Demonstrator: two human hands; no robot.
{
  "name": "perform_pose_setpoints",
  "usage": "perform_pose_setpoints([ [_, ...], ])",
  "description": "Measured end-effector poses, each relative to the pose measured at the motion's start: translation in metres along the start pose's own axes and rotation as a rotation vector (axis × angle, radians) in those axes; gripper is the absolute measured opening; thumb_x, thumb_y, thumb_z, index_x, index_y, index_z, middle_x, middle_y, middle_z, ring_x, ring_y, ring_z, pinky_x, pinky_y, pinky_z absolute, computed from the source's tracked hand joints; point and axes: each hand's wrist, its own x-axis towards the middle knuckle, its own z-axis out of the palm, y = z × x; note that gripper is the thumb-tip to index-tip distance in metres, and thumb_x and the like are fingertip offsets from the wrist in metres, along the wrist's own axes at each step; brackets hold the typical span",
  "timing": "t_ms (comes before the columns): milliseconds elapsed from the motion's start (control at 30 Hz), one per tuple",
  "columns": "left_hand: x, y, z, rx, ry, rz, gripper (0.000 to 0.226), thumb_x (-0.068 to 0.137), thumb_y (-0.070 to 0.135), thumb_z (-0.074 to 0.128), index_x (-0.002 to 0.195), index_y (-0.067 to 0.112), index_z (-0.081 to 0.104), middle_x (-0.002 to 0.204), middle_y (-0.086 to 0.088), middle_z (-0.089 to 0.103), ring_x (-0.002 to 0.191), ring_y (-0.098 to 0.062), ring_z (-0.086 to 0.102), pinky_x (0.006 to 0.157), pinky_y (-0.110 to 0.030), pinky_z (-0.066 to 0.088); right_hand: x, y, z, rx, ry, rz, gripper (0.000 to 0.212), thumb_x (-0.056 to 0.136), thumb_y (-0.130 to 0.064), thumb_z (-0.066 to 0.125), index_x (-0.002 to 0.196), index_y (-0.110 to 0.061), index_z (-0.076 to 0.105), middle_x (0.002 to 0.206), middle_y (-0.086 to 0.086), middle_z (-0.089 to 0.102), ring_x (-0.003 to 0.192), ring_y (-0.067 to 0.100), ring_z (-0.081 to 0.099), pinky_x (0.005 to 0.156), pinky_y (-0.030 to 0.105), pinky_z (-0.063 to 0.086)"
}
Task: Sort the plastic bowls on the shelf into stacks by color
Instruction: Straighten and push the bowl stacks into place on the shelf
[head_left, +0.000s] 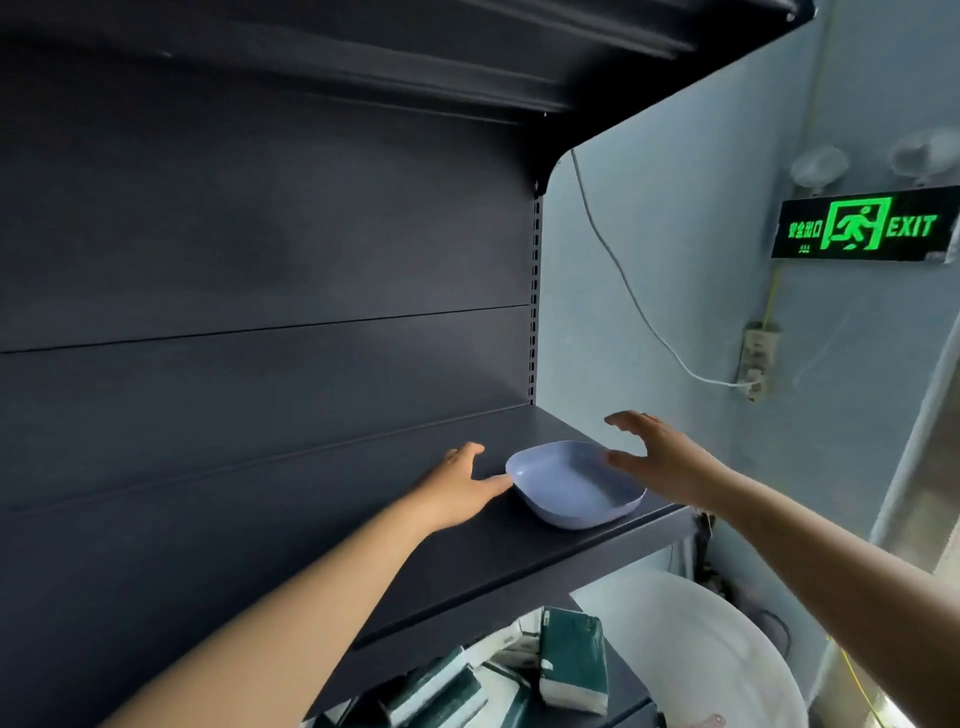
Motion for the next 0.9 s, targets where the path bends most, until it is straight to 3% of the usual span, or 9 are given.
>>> perform_pose_setpoints([
  [133,0.019,0.001,0.021,-0.243,0.024,-0.167,0.078,0.088,0.058,0.049,0.150,0.021,0.020,0.155,0.004,0.025,0.140,-0.016,0.030,0.112,-0.031,0.025,0.039,0.024,0.022,0.319,-0.049,0.059,0.055,0.088,-0.033,0.064,0.137,-0.014,0.045,0.140,0.008,0.048,0.128,0.022,0.047,0.108,0.035,0.036],
  [200,0.023,0.008,0.031,-0.329,0.052,-0.221,0.074,0.085,0.059,0.052,0.145,0.021,0.033,0.147,0.006,0.036,0.134,-0.015,0.037,0.107,-0.029,0.027,0.053,0.034,0.037,0.467,-0.071,0.097,0.051,0.088,-0.025,0.065,0.134,-0.010,0.048,0.134,0.011,0.053,0.121,0.023,0.052,0.104,0.035,0.039],
  [267,0.024,0.018,0.043,-0.376,0.053,-0.232,0.059,0.078,0.063,0.054,0.125,0.027,0.049,0.124,0.008,0.047,0.114,-0.013,0.046,0.094,-0.026,0.031,0.063,0.041,0.050,0.599,-0.092,0.112,0.038,0.090,-0.019,0.063,0.126,-0.011,0.055,0.123,0.005,0.058,0.108,0.018,0.055,0.092,0.027,0.041],
  [367,0.028,0.029,0.062,-0.482,0.172,-0.264,0.059,0.090,0.046,0.053,0.141,0.020,0.038,0.140,0.009,0.043,0.125,-0.012,0.042,0.099,-0.024,0.031,0.072,0.037,0.060,0.783,-0.120,0.095,0.018,0.092,-0.010,0.059,0.108,-0.016,0.062,0.094,-0.007,0.062,0.089,0.013,0.055,0.073,0.024,0.042],
  [433,0.028,0.035,0.064,-0.546,0.310,-0.298,0.065,0.091,0.039,0.054,0.147,0.020,0.027,0.147,0.006,0.037,0.131,-0.014,0.038,0.103,-0.027,0.032,0.077,0.027,0.065,0.858,-0.152,0.104,0.022,0.091,-0.012,0.060,0.111,-0.017,0.061,0.097,-0.007,0.065,0.094,0.016,0.059,0.078,0.028,0.046],
  [533,0.018,0.038,0.052,-0.627,0.485,-0.328,0.053,0.090,0.028,0.056,0.138,0.021,0.034,0.130,0.006,0.049,0.113,-0.016,0.049,0.085,-0.025,0.040,0.083,0.004,0.069,0.911,-0.218,0.063,0.036,0.086,-0.016,0.062,0.122,-0.022,0.059,0.116,-0.001,0.066,0.107,0.025,0.060,0.088,0.035,0.048],
  [633,-0.004,0.033,0.030,-0.685,0.631,-0.313,0.046,0.089,0.017,0.056,0.132,0.025,0.041,0.119,0.004,0.056,0.104,-0.018,0.054,0.078,-0.024,0.042,0.078,-0.031,0.067,1.003,-0.248,-0.033,0.043,0.085,-0.001,0.060,0.123,-0.021,0.058,0.114,-0.001,0.064,0.106,0.025,0.059,0.090,0.036,0.047],
  [767,-0.045,0.018,-0.001,-0.714,0.779,-0.283,0.056,0.085,0.000,0.054,0.133,0.027,0.042,0.120,0.004,0.055,0.102,-0.015,0.052,0.068,-0.019,0.042,0.059,-0.084,0.065,1.083,-0.352,-0.123,0.052,0.081,0.009,0.059,0.119,-0.027,0.054,0.104,-0.008,0.062,0.099,0.022,0.058,0.086,0.038,0.049],
  [900,-0.105,-0.006,-0.032,-0.712,0.881,-0.282,0.061,0.082,-0.007,0.051,0.132,0.028,0.042,0.119,0.006,0.052,0.105,-0.015,0.049,0.076,-0.023,0.042,0.026,-0.150,0.073,1.078,-0.447,-0.210,0.056,0.077,0.013,0.057,0.117,-0.027,0.054,0.106,-0.003,0.063,0.100,0.024,0.059,0.082,0.040,0.052],
])
